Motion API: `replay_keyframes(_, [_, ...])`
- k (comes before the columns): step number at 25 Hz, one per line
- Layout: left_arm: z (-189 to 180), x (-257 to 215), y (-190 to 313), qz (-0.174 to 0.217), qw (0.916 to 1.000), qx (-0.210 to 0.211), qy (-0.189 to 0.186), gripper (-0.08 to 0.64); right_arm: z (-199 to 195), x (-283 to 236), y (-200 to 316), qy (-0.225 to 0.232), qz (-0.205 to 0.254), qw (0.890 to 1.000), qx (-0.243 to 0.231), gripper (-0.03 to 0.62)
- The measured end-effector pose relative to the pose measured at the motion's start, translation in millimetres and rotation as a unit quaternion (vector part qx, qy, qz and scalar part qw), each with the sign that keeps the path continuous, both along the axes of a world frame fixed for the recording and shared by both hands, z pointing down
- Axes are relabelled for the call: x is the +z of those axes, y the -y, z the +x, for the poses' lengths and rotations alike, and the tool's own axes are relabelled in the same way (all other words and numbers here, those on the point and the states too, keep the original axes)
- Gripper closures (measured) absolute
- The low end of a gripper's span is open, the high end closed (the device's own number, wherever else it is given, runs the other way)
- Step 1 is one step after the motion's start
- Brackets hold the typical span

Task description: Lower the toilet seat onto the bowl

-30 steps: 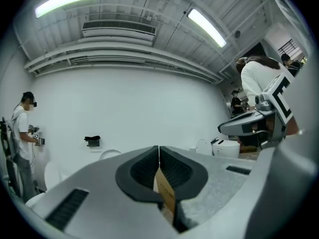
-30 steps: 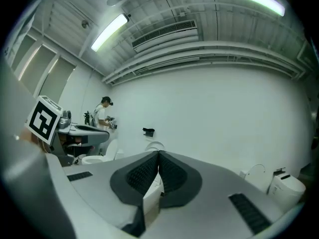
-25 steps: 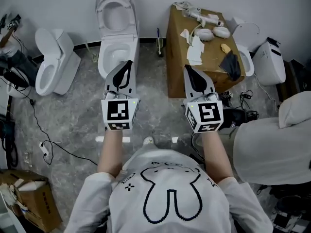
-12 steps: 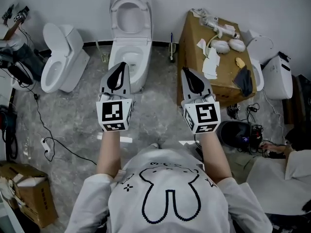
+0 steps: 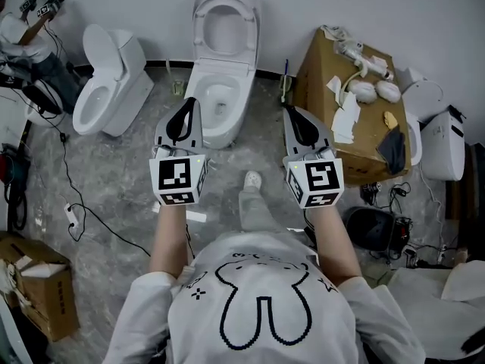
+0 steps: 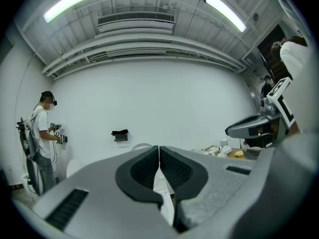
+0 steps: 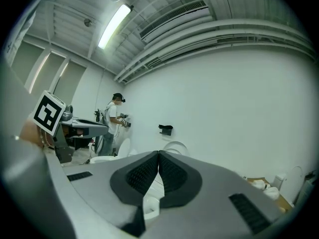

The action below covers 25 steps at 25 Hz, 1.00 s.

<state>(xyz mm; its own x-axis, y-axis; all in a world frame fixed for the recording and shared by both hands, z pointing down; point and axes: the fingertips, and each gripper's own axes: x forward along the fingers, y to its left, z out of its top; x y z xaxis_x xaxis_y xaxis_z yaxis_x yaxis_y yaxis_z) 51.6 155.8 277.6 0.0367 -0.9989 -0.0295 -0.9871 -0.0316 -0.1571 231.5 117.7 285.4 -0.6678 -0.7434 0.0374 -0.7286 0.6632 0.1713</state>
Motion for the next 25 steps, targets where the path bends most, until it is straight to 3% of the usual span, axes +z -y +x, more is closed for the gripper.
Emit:
replay_keyframes(11, [-44.8, 3.0, 73.8, -0.002, 0.9991, -0.043, -0.001, 0.546, -43.1, 5.7, 93.0, 0.004, -0.008, 0.999, -0.035, 0.565])
replay_keyframes(25, [-99.5, 9.6, 223.8, -0.023, 0.9961, -0.085, -0.003, 0.546, -101.4, 16.7, 256.3, -0.002, -0.029, 0.996, -0.080, 0.565])
